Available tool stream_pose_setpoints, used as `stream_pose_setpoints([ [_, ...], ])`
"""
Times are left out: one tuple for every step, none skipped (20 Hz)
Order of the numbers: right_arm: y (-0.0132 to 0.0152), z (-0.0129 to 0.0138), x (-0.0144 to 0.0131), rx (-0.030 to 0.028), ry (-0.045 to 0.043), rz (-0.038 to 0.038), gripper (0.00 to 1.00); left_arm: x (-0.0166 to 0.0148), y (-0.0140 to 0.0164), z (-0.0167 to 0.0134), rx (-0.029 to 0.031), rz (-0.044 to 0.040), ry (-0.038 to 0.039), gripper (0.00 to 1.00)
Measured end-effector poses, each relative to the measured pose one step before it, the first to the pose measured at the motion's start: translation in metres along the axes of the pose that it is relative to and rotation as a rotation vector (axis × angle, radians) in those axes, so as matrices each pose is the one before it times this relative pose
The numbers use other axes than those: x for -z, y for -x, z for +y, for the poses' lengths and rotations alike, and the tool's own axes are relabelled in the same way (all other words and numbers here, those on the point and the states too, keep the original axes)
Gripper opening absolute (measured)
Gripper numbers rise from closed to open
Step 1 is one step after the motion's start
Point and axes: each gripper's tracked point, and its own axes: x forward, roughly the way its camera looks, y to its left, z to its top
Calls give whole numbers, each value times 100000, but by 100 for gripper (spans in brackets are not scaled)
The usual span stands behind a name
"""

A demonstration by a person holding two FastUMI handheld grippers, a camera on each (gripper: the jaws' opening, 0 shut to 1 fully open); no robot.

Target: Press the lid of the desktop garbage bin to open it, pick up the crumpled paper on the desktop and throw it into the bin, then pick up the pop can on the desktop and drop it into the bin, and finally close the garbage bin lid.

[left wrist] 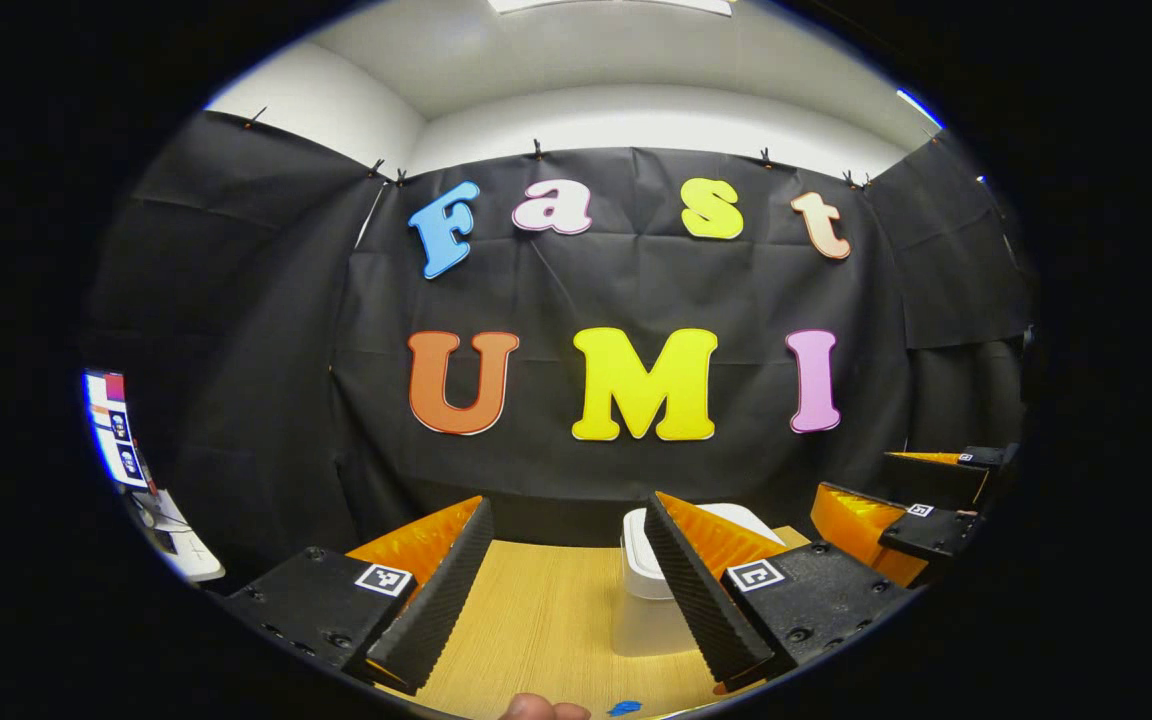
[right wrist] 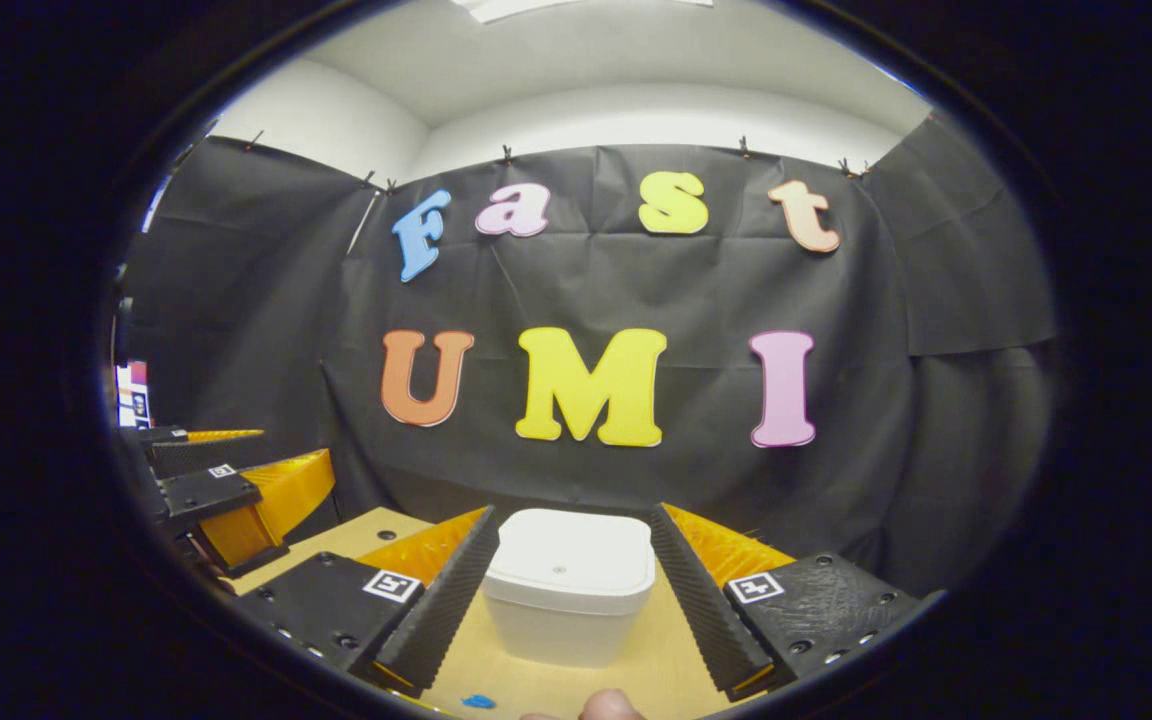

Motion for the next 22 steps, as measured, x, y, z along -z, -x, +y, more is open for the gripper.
stream_pose_setpoints([
  [-108, -613, 380, 382, -416, 686, 95, -65, -143, -288, 803, 37, -310, 98],
  [-28, -270, 44, 326, -596, 290, 97, 19, -125, -363, 650, 36, -198, 98],
  [1, -161, 52, 546, -257, 80, 97, 143, -59, -282, 826, 252, 0, 98],
  [3, -304, 73, 596, -21, 80, 97, 143, -61, -443, 937, 485, 88, 98],
  [-53, -136, 56, -104, -109, 207, 97, 356, 126, -425, 1014, 860, -42, 98],
  [-99, 131, 174, -602, -86, 762, 96, 192, -9, -373, 962, 437, -151, 98],
  [-74, -164, 587, 104, -26, 1318, 95, 117, -28, -147, 422, 262, -248, 98],
  [-117, -125, 464, -29, -285, 1742, 97, 76, -20, -115, 322, 329, -102, 98],
  [-39, 9, 377, -338, -443, 1336, 95, 85, 99, -144, 231, 52, -48, 98],
  [-178, 22, 167, -344, -174, 1084, 95, 46, 26, -51, -12, -102, 47, 98],
  [-257, -69, 345, -348, 92, 1233, 97, 103, -78, 19, -191, 66, -136, 98],
  [-299, 50, 226, -325, 57, 1330, 95, 14, -20, 142, -613, 82, -507, 98],
  [-219, 176, 263, -1174, -153, 1033, 95, -111, -105, 49, -437, -132, -451, 98],
  [-466, -88, 367, 476, 209, 1286, 95, 5, -24, -7, -273, -302, -130, 98],
  [-251, -97, 64, 4, -5, 979, 89, 65, 15, 126, -289, -19, 62, 98],
  [-471, 172, 415, -256, -1, 1560, 85, 55, -137, 50, -272, 192, 78, 98],
  [-536, -62, 414, -331, -25, 1764, 82, 92, 21, 9, -382, 91, 96, 98],
  [-628, -73, 351, -225, -384, 1752, 82, 83, -55, 122, -465, 255, 147, 98],
  [-525, -141, 366, -61, -723, 1776, 82, 5, -93, 79, -323, 315, 200, 98],
  [-621, -184, 365, 168, -704, 1397, 82, 16, -48, 92, -407, 108, -10, 98],
  [-768, -206, 167, 259, -287, 1368, 82, 65, -9, 129, -466, 129, -122, 98],
  [-691, 146, 151, -397, 55, 1446, 82, 113, -42, 74, -435, 173, -262, 98],
])
